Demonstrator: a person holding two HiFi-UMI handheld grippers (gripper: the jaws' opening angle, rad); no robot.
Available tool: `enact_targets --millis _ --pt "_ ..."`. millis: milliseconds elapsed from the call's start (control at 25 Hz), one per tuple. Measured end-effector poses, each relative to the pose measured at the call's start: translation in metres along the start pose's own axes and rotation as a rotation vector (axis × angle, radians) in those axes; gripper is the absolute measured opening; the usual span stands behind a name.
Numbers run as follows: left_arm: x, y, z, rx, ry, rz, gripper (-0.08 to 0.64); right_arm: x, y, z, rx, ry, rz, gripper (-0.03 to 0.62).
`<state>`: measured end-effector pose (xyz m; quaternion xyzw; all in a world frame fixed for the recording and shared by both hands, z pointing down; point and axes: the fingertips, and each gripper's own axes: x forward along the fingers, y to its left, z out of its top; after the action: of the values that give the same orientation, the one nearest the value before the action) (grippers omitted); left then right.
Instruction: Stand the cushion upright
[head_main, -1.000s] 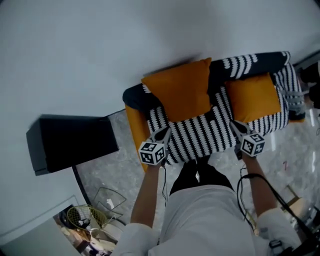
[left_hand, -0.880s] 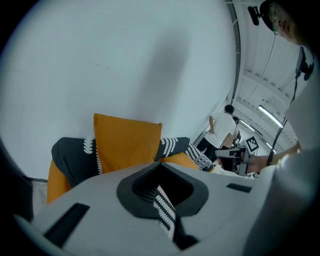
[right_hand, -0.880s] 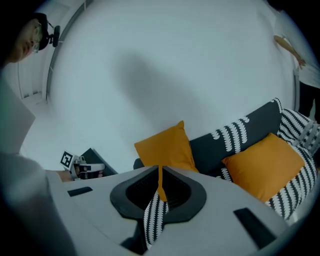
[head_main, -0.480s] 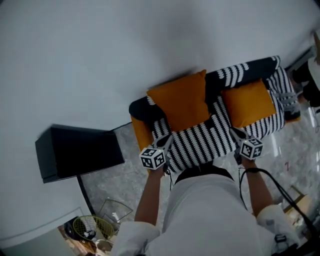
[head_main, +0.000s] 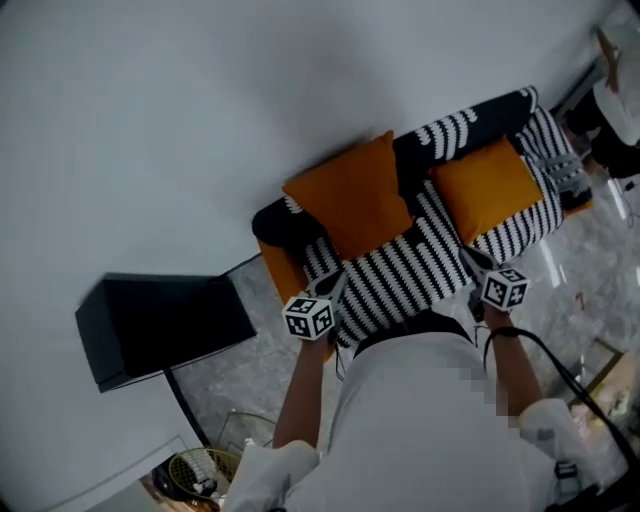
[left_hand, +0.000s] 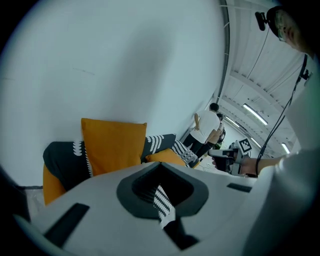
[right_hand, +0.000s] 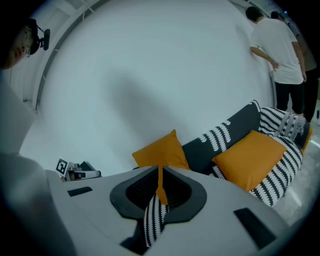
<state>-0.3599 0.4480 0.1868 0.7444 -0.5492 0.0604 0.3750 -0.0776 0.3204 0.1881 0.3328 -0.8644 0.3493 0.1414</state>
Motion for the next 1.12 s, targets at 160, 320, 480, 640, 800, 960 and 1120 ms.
enact_targets --millis 160,320,480,640,800,960,1120 --pt "0.004 -0.012 -0.008 0.032 0.040 -0.065 0.002 -0.021 -0.007 -0.003 0.029 -0.044 -0.041 0.049" --pt "0.016 -0.026 -0.010 0.062 0.073 -0.110 0.002 -0.049 -0.023 -0.005 0.071 -0.093 -0.087 0.049" --pt "0.033 -0.049 -0.009 0.088 0.091 -0.137 0.002 -0.075 -0.046 -0.010 0.132 -0.137 -0.120 0.049" --pt "0.062 -0.080 -0.015 0.096 0.107 -0.168 0.002 -0.105 -0.069 -0.015 0.161 -0.150 -0.145 0.049" --pt "0.090 -0.116 -0.024 0.091 0.124 -0.178 0.002 -0.137 -0.097 -0.012 0.185 -0.163 -0.150 0.049" --pt "0.115 -0.158 -0.030 0.099 0.128 -0.184 0.002 -0.172 -0.131 -0.008 0.208 -0.171 -0.159 0.049" --pt "0.138 -0.195 -0.035 0.103 0.127 -0.174 0.002 -0.197 -0.165 -0.002 0.192 -0.160 -0.158 0.049"
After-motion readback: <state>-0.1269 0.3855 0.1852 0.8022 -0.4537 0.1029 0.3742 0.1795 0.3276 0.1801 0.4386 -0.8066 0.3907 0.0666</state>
